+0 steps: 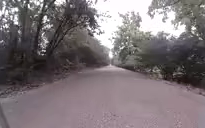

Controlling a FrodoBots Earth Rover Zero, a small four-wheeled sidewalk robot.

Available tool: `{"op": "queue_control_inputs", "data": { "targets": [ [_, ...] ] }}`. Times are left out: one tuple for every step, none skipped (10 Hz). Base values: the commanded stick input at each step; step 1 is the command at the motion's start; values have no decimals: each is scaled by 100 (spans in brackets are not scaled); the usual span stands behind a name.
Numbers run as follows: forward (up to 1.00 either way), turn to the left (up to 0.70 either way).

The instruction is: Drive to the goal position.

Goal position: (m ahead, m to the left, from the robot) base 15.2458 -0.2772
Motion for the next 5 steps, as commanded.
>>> {"op": "queue_control_inputs", "data": {
  "targets": [
    [70, 0],
    [70, 0],
    [70, 0],
    [70, 0],
    [70, 0]
  ]
}}
